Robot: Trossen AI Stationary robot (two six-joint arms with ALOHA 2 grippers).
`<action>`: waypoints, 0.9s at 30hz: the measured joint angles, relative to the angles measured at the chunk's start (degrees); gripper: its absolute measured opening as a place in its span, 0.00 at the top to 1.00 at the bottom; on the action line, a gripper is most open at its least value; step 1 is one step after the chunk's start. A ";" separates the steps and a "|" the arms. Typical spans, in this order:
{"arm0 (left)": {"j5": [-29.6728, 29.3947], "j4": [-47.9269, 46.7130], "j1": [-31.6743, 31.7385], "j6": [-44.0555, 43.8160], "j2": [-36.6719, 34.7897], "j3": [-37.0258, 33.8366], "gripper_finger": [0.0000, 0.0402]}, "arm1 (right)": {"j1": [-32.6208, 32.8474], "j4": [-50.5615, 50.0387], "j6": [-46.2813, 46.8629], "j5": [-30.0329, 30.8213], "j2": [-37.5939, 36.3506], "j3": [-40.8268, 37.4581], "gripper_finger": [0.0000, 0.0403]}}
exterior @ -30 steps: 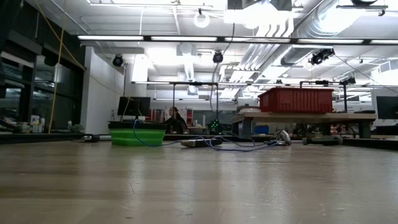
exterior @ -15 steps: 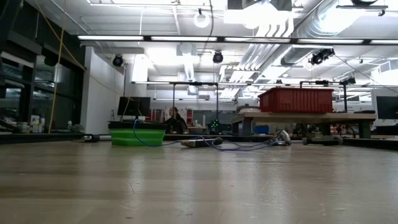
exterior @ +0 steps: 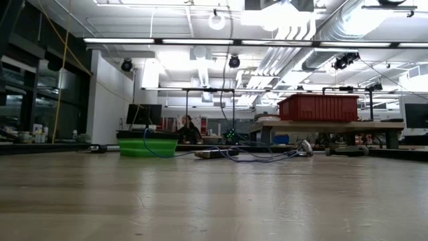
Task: Coil cords
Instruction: Coil the blue wire onto the spool
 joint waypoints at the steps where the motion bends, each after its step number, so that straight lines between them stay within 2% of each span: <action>1: -0.63 -0.30 0.19 1.75 0.00 0.00 1.00 | -0.01 0.01 0.08 -0.44 -0.02 -0.02 1.00; 4: 0.11 -0.80 1.67 6.44 -0.05 0.07 1.00 | 0.19 0.08 0.06 -0.84 -0.21 -0.06 1.00; 9: 4.05 -5.19 5.38 7.18 -1.56 0.07 1.00 | 0.26 -1.21 0.15 -1.20 -1.22 -0.13 1.00; 14: 7.14 -11.74 7.29 7.44 -3.88 0.19 1.00 | 0.62 -4.13 1.41 3.54 -1.81 -0.21 0.97; 18: 7.91 -13.33 7.15 8.65 -5.68 0.47 1.00 | 0.89 -7.95 0.43 5.14 -1.24 -0.50 0.85; 24: 13.32 -14.75 6.79 8.81 -7.09 0.32 1.00 | 0.74 -10.34 -4.22 11.93 -0.89 -0.35 0.61; 27: 13.04 -14.86 6.16 8.95 -8.29 0.28 1.00 | 0.87 -10.63 -7.72 13.36 -0.20 -0.35 0.52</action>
